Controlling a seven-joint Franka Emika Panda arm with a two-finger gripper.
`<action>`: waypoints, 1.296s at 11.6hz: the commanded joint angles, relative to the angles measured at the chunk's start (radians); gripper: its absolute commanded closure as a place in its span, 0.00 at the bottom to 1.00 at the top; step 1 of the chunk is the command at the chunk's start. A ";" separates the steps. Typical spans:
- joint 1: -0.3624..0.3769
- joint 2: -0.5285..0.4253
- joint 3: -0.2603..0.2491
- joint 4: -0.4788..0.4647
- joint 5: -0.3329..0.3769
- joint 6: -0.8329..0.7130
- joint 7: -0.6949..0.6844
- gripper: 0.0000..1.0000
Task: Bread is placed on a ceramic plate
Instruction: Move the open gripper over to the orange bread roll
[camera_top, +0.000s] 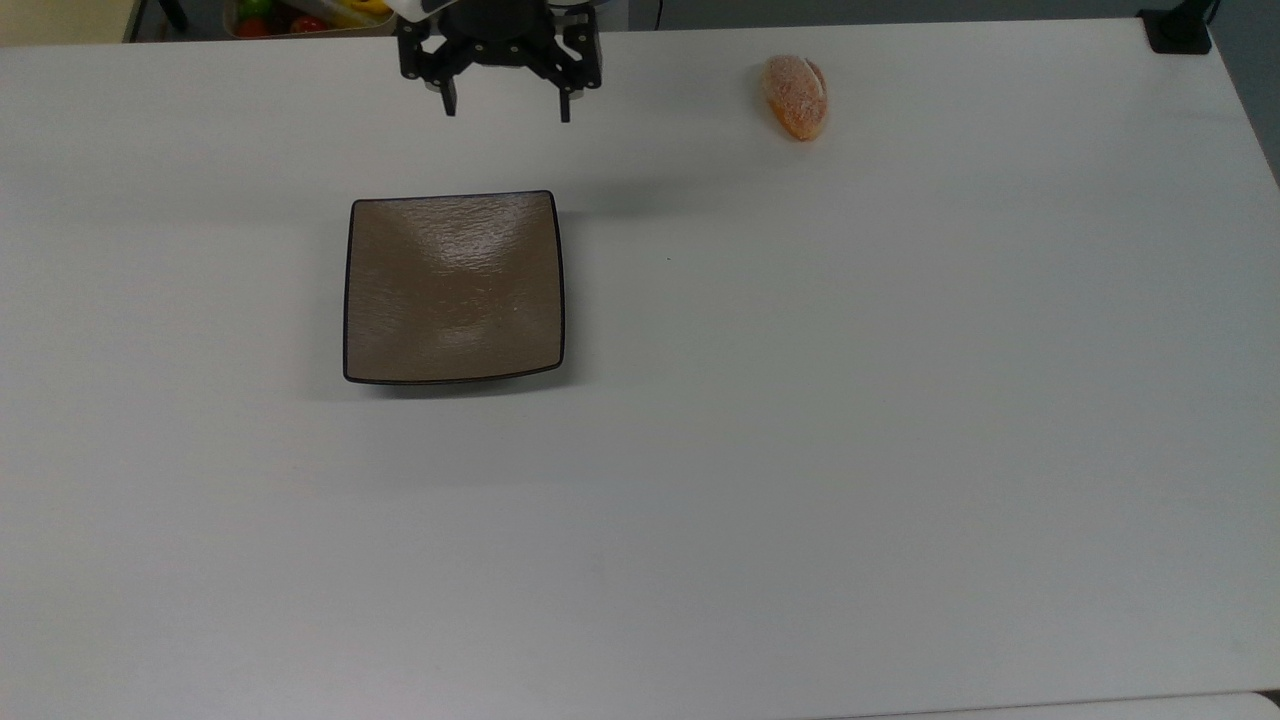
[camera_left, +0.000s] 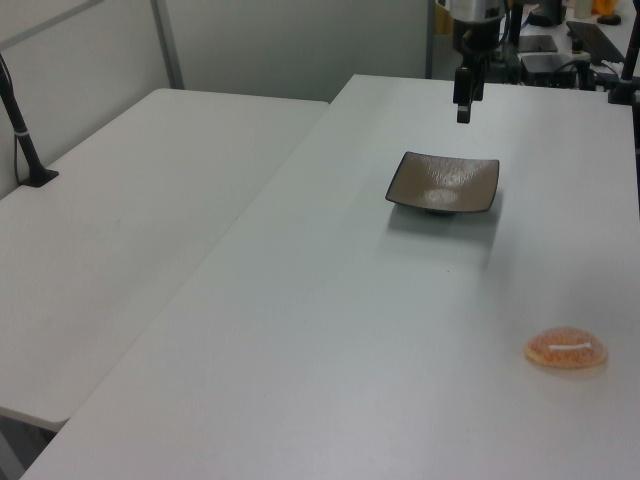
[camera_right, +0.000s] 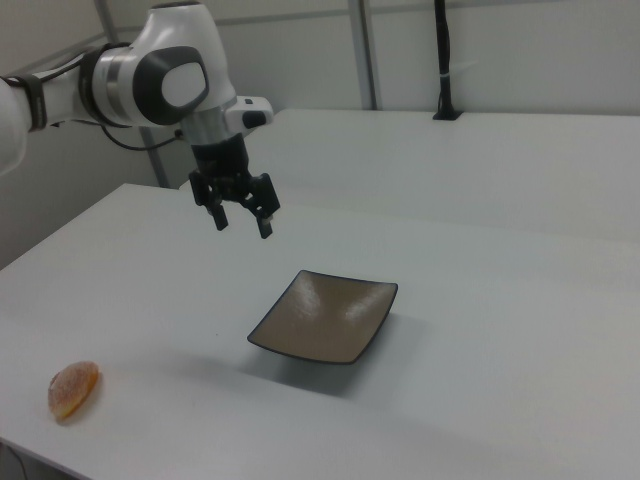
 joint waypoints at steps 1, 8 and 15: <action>-0.002 -0.063 0.067 -0.060 -0.002 -0.035 0.012 0.00; 0.099 -0.243 0.199 -0.355 0.025 -0.038 0.012 0.00; 0.121 -0.182 0.400 -0.447 0.131 -0.025 0.012 0.00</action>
